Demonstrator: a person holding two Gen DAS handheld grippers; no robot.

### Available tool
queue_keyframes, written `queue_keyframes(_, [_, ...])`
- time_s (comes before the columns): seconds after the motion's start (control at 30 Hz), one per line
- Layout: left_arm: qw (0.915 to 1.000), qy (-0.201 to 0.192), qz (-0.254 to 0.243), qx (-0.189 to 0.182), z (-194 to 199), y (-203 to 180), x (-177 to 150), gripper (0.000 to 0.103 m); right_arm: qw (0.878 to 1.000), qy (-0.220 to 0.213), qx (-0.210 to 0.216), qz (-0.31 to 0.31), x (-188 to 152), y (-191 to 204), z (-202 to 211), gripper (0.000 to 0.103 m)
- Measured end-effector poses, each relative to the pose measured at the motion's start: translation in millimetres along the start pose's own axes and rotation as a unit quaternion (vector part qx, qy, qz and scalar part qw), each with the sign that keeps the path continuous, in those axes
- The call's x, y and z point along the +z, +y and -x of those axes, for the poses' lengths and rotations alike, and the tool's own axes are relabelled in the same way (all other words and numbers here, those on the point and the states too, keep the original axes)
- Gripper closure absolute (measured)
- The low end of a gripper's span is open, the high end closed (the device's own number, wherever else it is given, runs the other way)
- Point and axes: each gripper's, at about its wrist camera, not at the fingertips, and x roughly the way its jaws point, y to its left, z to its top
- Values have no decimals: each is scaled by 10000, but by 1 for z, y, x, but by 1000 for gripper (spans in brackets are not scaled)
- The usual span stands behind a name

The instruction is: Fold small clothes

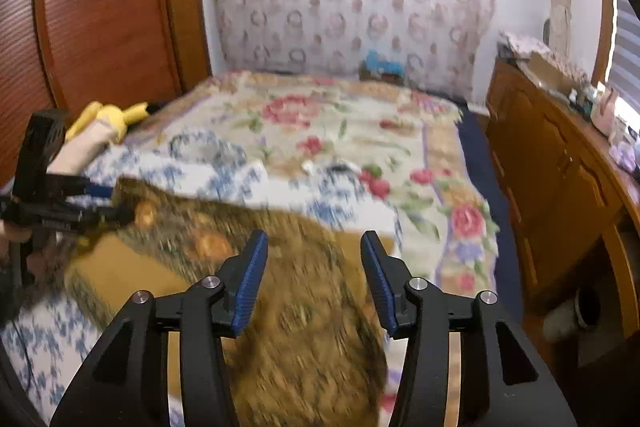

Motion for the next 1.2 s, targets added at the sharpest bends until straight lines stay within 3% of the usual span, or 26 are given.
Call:
queue_keyframes(0.17, [10000, -6, -51, -1, -3, 0, -3, 44, 9984, 503, -149, -190, -23, -14, -19, 53])
queue_keyframes(0.27, [10000, 1, -55, 13, -3, 0, -3, 44, 9979, 523, 43, -368, -26, -22, -25, 53])
queue_keyframes(0.33, [10000, 12, -42, 13, -4, -1, -2, 44, 9976, 510, 197, -428, -26, -24, -31, 59])
queue_keyframes(0.47, [9999, 20, 29, -101, -5, 0, 2, 44, 9979, 512, -56, -383, -22, -21, -42, 58])
queue_keyframes(0.7, [9999, 14, 20, -140, -13, 2, 13, 44, 9974, 568, -257, -363, -29, -28, -58, 33])
queue_keyframes(0.8, [9997, 8, 38, -221, -16, 3, 17, 44, 9957, 699, 27, -612, -31, -37, -67, 32])
queue_keyframes(0.87, [9996, 4, -3, -288, -18, 1, 18, 55, 9956, 653, 150, -653, -32, -38, -67, 32])
queue_keyframes(0.97, [9994, 26, -99, -330, -19, -2, 20, 65, 9957, 644, 337, -578, -33, -34, -68, 38])
queue_keyframes(1.07, [9986, 81, -114, -517, -21, -4, 20, 82, 9952, 604, 523, -574, -34, -31, -67, 52])
queue_keyframes(1.13, [9984, 80, -142, -536, -20, -6, 20, 85, 9940, 608, 696, -589, -34, -29, -66, 68])
queue_keyframes(1.2, [9978, 62, -124, -651, -18, -8, 20, 95, 9944, 605, 698, -521, -34, -25, -64, 76])
